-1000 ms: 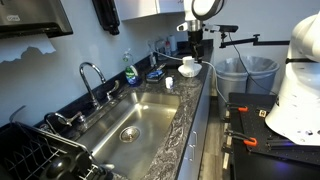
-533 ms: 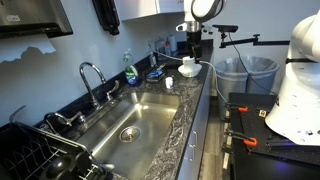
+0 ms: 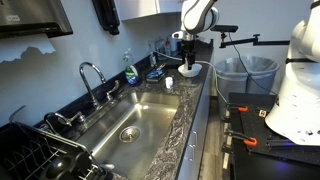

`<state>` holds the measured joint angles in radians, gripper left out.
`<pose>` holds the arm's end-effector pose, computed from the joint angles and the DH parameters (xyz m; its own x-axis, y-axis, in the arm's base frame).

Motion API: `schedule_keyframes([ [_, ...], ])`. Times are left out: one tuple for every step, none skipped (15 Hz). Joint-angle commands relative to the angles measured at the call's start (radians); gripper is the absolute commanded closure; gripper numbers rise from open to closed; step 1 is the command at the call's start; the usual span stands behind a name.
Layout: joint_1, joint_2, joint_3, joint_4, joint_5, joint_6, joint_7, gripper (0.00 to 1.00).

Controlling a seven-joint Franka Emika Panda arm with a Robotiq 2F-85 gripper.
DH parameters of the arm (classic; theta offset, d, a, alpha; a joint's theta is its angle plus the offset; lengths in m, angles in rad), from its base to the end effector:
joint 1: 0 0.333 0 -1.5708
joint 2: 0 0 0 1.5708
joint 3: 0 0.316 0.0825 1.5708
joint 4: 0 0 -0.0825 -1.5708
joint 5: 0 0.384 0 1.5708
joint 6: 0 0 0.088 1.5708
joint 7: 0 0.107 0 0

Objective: Move the blue masking tape backwards

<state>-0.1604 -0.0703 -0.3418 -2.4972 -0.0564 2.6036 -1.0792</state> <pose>0.4211 -0.2293 0.3262 0.8077 0.5855 0.0695 0.5706 -0.8059 0.1579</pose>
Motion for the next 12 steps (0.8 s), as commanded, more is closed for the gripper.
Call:
schedule_keyframes([
  [-0.015,0.104,0.02,0.08,0.15,0.023,-0.186,0.0],
  [-0.023,0.128,0.031,0.103,0.199,0.009,-0.233,0.0],
  [-0.035,0.154,0.043,0.129,0.232,0.002,-0.272,0.0],
  [-0.049,0.177,0.056,0.154,0.261,-0.008,-0.304,0.0],
  [-0.064,0.198,0.068,0.179,0.283,-0.014,-0.325,0.0],
  [-0.079,0.216,0.079,0.201,0.288,-0.02,-0.322,0.0],
  [-0.087,0.223,0.081,0.21,0.255,-0.015,-0.281,0.0],
  [-0.091,0.191,0.093,0.16,0.247,0.01,-0.28,0.0],
  [-0.1,0.204,0.1,0.172,0.246,0.01,-0.28,0.0],
  [-0.105,0.208,0.104,0.171,0.246,0.01,-0.28,0.0],
  [-0.107,0.209,0.105,0.171,0.246,0.01,-0.28,0.0],
  [-0.107,0.208,0.106,0.17,0.247,0.01,-0.281,0.0],
])
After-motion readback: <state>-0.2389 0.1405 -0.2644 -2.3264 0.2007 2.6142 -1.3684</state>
